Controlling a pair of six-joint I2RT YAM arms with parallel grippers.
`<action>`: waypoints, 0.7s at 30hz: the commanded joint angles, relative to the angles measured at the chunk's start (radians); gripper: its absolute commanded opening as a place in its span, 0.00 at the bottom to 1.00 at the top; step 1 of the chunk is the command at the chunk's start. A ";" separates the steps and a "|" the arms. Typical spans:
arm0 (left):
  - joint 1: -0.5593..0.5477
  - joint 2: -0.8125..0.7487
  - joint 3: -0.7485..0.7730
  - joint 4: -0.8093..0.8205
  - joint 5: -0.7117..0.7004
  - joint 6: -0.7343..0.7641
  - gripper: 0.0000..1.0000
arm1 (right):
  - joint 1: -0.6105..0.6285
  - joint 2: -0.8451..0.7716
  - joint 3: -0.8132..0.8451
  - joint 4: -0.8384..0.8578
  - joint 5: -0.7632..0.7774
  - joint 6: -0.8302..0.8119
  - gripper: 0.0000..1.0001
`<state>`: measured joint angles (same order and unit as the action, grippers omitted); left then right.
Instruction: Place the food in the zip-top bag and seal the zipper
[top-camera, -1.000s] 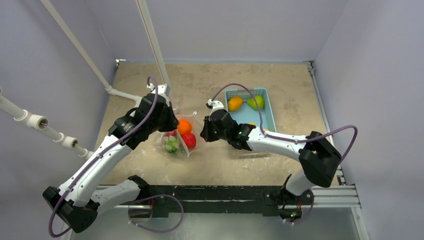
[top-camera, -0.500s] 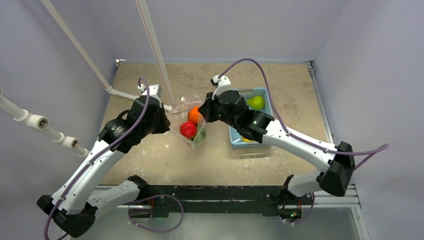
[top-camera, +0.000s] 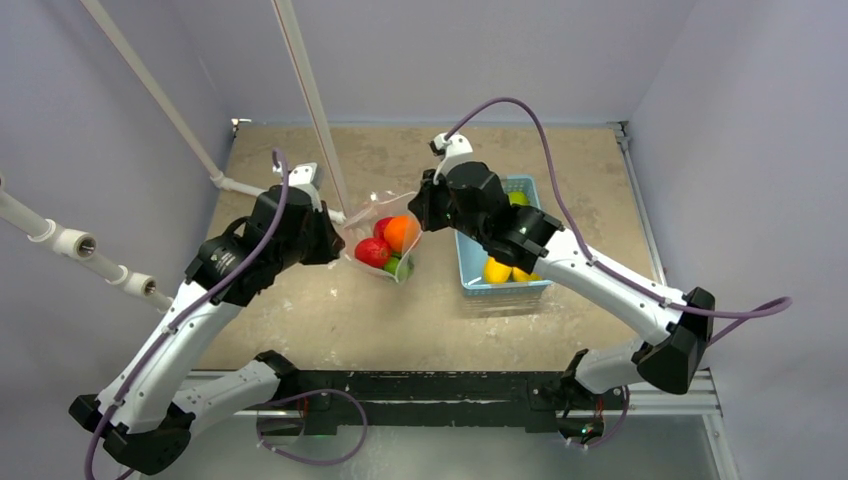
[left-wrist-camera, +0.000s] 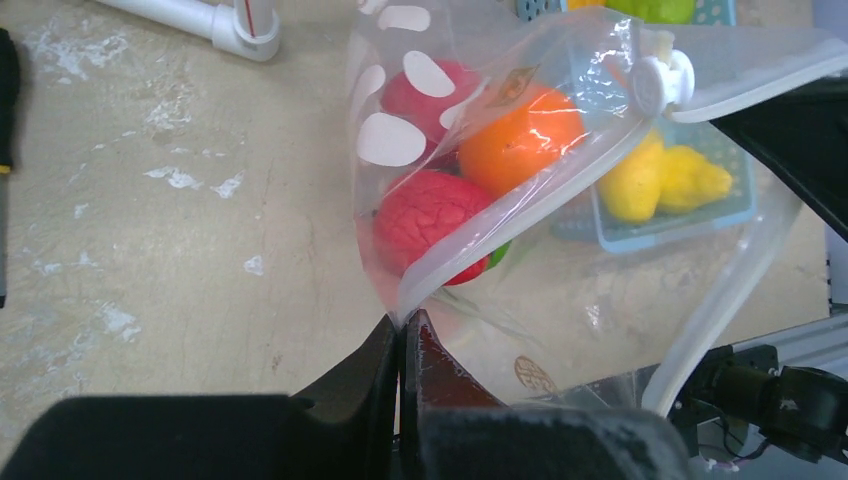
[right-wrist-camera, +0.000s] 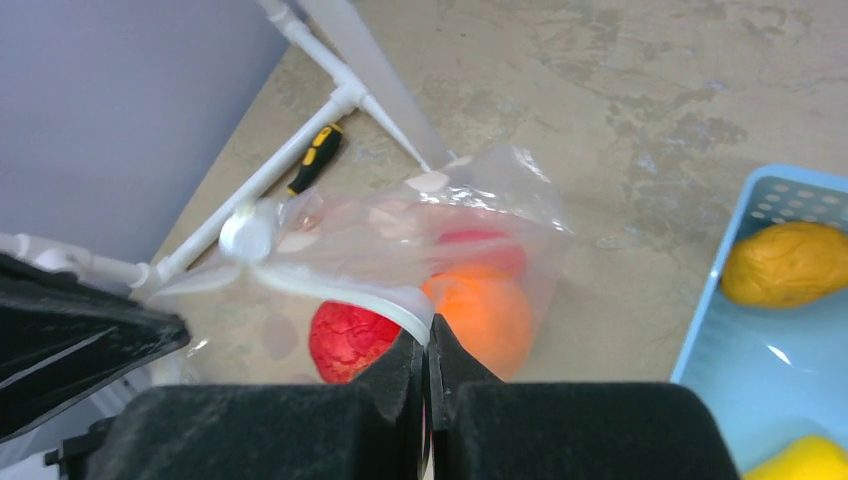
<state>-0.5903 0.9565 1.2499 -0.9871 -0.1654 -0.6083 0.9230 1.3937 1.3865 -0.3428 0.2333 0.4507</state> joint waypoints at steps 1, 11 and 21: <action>0.000 0.026 -0.016 0.084 0.059 0.007 0.00 | -0.105 0.002 -0.060 0.057 -0.047 -0.010 0.00; 0.029 0.184 -0.261 0.388 0.159 -0.037 0.00 | -0.199 0.094 -0.233 0.203 -0.159 0.008 0.00; 0.029 0.084 0.155 0.148 0.119 0.028 0.00 | -0.198 -0.021 0.008 0.052 -0.048 -0.045 0.00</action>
<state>-0.5694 1.1133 1.2438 -0.7555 -0.0223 -0.6163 0.7261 1.4525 1.2823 -0.2806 0.1272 0.4343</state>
